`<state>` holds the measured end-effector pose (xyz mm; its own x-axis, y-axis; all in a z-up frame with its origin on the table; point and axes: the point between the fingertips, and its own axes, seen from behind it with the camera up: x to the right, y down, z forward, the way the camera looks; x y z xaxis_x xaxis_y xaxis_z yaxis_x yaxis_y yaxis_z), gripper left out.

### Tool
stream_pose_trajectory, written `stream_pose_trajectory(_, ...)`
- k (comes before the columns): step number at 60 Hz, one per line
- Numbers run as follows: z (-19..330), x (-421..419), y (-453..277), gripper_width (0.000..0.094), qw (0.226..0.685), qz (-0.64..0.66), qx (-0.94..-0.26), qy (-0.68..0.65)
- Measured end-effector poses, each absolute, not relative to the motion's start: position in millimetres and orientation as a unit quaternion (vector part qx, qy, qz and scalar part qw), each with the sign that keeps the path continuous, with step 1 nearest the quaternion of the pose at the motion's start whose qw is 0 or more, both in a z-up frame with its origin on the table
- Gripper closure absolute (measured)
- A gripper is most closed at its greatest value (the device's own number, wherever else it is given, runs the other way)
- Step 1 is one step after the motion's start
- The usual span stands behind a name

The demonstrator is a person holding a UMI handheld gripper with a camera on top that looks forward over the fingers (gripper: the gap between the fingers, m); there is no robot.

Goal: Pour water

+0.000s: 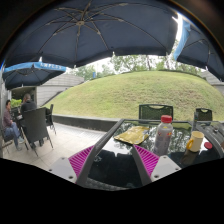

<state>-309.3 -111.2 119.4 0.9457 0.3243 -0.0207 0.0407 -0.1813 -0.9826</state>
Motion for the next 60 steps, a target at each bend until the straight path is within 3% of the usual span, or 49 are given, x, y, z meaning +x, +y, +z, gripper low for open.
stream_pose_trajectory(14, 116.3, -288.8, -112.4, 0.0152, 0.642, 0.099, -0.751, -0.118)
stream_pose_trajectory(23, 124.2, -218.2, -100.7, 0.0152, 0.655, 0.061, -0.749, -0.081)
stream_pose_trajectory(34, 119.0, -164.7, -44.4, 0.0156, 0.654, 0.030, -0.754, -0.052)
stream_pose_trajectory(50, 111.8, -150.0, 54.6, 0.0164, 0.664, 0.012, -0.747, -0.035)
stream_pose_trajectory(53, 112.0, -148.4, 65.4, 0.0206, 0.665, 0.020, -0.746, -0.023)
stream_pose_trajectory(56, 110.8, -152.2, 71.6, 0.0412, 0.664, 0.032, -0.747, -0.022)
stream_pose_trajectory(60, 108.8, -145.5, 74.4, 0.0422, 0.666, 0.016, -0.746, -0.017)
